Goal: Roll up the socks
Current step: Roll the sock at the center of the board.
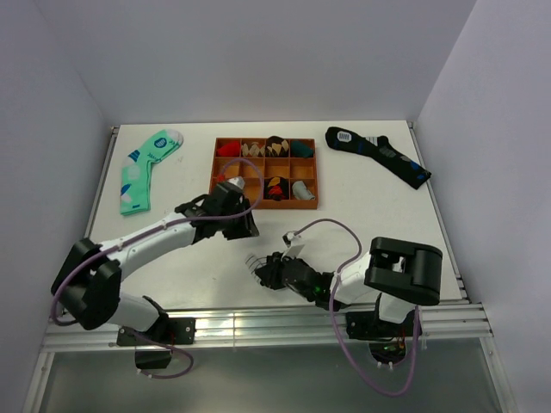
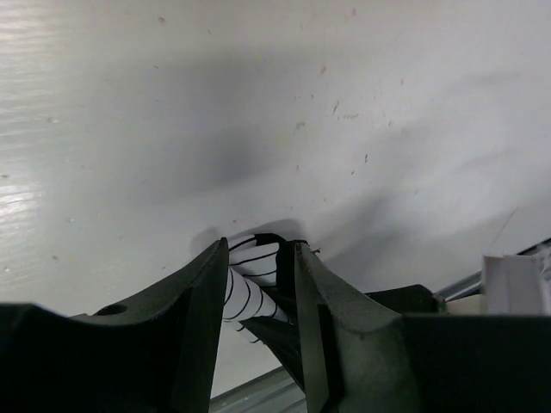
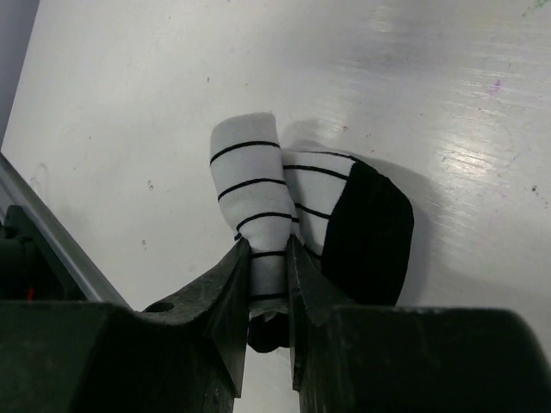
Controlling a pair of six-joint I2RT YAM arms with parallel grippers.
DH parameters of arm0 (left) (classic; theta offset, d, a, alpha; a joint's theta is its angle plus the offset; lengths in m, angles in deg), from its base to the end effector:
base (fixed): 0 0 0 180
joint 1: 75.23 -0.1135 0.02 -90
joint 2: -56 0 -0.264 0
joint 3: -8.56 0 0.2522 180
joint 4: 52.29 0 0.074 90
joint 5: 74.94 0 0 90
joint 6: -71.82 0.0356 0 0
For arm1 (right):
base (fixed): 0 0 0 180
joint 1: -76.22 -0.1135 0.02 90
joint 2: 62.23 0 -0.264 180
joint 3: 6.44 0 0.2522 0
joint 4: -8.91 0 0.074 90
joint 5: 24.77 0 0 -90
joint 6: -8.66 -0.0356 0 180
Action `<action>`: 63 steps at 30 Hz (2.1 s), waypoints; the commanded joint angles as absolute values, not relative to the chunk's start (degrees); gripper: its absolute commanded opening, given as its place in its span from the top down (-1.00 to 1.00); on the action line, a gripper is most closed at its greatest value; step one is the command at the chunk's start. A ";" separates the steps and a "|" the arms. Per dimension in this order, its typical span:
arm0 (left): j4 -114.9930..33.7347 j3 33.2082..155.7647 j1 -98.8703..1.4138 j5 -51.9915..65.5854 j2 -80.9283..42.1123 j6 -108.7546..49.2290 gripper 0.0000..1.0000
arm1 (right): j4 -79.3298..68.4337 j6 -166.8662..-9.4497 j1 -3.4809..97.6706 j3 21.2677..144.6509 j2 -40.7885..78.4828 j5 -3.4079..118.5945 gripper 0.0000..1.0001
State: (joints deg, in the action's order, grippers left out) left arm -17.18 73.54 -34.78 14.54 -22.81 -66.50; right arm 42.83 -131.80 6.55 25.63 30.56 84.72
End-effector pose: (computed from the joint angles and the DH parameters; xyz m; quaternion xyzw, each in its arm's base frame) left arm 0.2172 -0.1856 0.2296 -0.0627 0.9344 -0.2483 0.2477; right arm 0.0988 0.2324 0.1087 -0.0526 0.8425 0.3756 0.3826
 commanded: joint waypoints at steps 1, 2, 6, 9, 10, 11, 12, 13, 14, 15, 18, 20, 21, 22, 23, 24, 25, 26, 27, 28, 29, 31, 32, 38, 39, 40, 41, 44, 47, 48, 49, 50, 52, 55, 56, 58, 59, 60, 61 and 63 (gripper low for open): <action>-15.85 76.72 -34.71 5.05 -26.70 -55.46 0.15 | 32.13 -125.99 3.54 22.27 34.88 87.20 1.00; -16.02 76.46 -34.62 4.26 -27.84 -54.67 0.16 | 32.85 -126.08 3.10 21.66 35.06 87.38 1.00; -14.90 76.19 -33.84 2.84 -30.74 -50.45 0.14 | 33.12 -126.61 1.61 21.47 35.15 88.35 1.00; -13.04 77.16 -31.38 6.09 -33.47 -48.69 0.12 | 30.85 -126.69 0.20 22.35 35.41 89.40 1.00; -12.78 77.42 -30.85 6.62 -34.52 -48.42 0.12 | 30.40 -126.78 -0.15 22.53 35.67 89.67 1.00; -12.43 77.95 -29.45 7.23 -34.88 -48.24 0.10 | 30.13 -126.96 -0.76 22.79 36.02 90.02 1.00; -12.25 78.04 -28.74 8.45 -35.23 -48.07 0.11 | 29.61 -127.13 -0.94 22.88 36.03 90.11 1.00; -12.33 78.04 -28.39 8.73 -35.84 -48.07 0.10 | 29.60 -127.31 -0.95 22.79 36.12 90.11 1.00; -12.51 78.04 -27.86 8.47 -36.02 -47.89 0.10 | 29.60 -127.31 -1.12 22.53 36.12 90.11 1.00; -12.51 77.95 -27.68 8.73 -36.37 -47.72 0.09 | 29.69 -127.40 -1.21 22.36 36.12 90.19 1.00; -11.63 78.39 -26.71 9.43 -37.34 -46.75 0.04 | 29.51 -127.66 -1.30 21.74 35.59 90.28 1.00; -10.85 78.74 -26.10 9.78 -38.13 -46.31 -0.04 | 29.08 -127.66 -1.38 21.74 35.50 90.46 1.00; -10.49 79.00 -25.84 10.22 -38.57 -46.05 -0.04 | 28.64 -127.66 -1.39 21.83 35.59 90.55 1.00; -10.05 79.53 -25.31 10.75 -39.53 -45.87 -0.03 | 28.55 -127.66 -1.39 22.00 35.59 90.72 1.00; -9.09 79.80 -24.96 11.36 -40.15 -45.61 -0.02 | 28.02 -127.57 -1.39 22.09 35.59 90.81 1.00; -8.82 80.06 -24.52 11.71 -41.46 -45.34 -0.01 | 27.93 -127.57 -1.30 22.18 35.68 90.81 1.00; -8.38 80.58 -23.91 12.15 -41.99 -45.25 0.03 | 27.76 -127.66 -1.30 22.18 35.68 90.98 1.00; -7.60 80.85 -23.46 12.68 -42.61 -45.08 0.04 | 27.49 -127.66 -1.30 22.27 35.68 91.07 1.00; -7.15 81.03 -23.11 13.21 -43.49 -44.99 0.06 | 27.49 -127.75 -1.30 22.18 35.76 91.16 1.00; -7.06 81.12 -22.59 13.47 -43.84 -45.08 0.13 | 27.40 -128.01 -1.30 22.18 35.76 91.25 1.00; -7.15 80.94 -22.49 13.30 -44.11 -44.99 0.17 | 26.79 -128.10 -1.30 22.27 35.76 91.25 1.00; -7.68 80.59 -22.23 12.95 -44.90 -44.99 0.33 | 26.79 -128.10 -1.30 22.35 35.94 91.34 1.00; -7.85 80.41 -22.14 12.86 -45.25 -45.16 0.40 | 26.87 -128.19 -1.38 22.27 36.03 91.34 1.00; -8.99 79.71 -21.70 13.82 -46.83 -46.04 0.99 | 26.44 -129.07 -1.30 22.09 36.21 91.78 1.00; -8.73 79.71 -21.70 14.52 -46.92 -46.39 0.99 | 26.52 -129.24 -1.38 21.83 36.12 91.86 1.00; -8.30 79.80 -21.79 14.79 -46.92 -47.09 0.99 | 26.70 -129.24 -1.39 21.74 35.68 91.87 1.00; -8.03 79.97 -21.79 16.01 -47.01 -47.19 0.99 | 26.18 -129.16 -1.39 21.83 35.42 91.95 1.00; -7.15 80.50 -21.97 18.83 -47.01 -48.24 0.99 | 24.69 -128.45 -1.30 22.35 33.67 92.30 1.00; -6.27 80.76 -22.84 20.59 -46.57 -49.12 0.99 | 21.80 -127.14 -1.73 23.32 30.51 92.92 1.00; -6.18 80.68 -23.37 20.86 -46.31 -49.29 0.99 | 20.73 -126.87 -1.91 24.19 29.53 93.27 1.00; -6.18 80.59 -23.72 21.03 -46.05 -49.56 0.99 | 18.64 -126.61 -2.17 24.64 28.57 93.62 1.00; -5.75 80.59 -23.90 21.47 -45.52 -49.73 0.99 | 17.31 -126.43 -2.44 25.16 26.82 93.97 1.00; -5.48 80.50 -24.51 22.26 -45.17 -50.00 0.99 | 14.76 -125.82 -3.40 27.09 25.58 95.20 1.00; -4.34 80.76 -25.04 23.84 -44.90 -50.35 0.99 | 10.89 -125.03 -4.28 29.12 23.90 96.43 1.00; -4.16 80.76 -25.13 24.02 -44.81 -50.44 0.99 | 9.23 -125.11 -4.46 29.56 23.55 96.78 1.00; -3.72 80.94 -25.39 25.07 -44.81 -50.61 0.99 | 8.07 -124.85 -5.08 30.53 22.85 97.57 1.00; -3.55 81.03 -25.39 25.34 -44.90 -50.61 0.99 | 6.94 -124.85 -5.25 30.79 22.76 97.66 1.00; -3.11 81.20 -25.48 25.78 -44.99 -50.70 0.99 | 6.40 -124.76 -5.34 31.31 22.67 97.93 1.00; -2.84 81.38 -25.48 26.91 -44.99 -50.96 0.99 | 5.70 -124.67 -5.51 31.41 22.32 98.45 1.00; -2.49 81.64 -25.57 27.36 -45.16 -51.05 0.99 | 5.61 -124.67 -5.87 31.49 21.71 98.46 1.00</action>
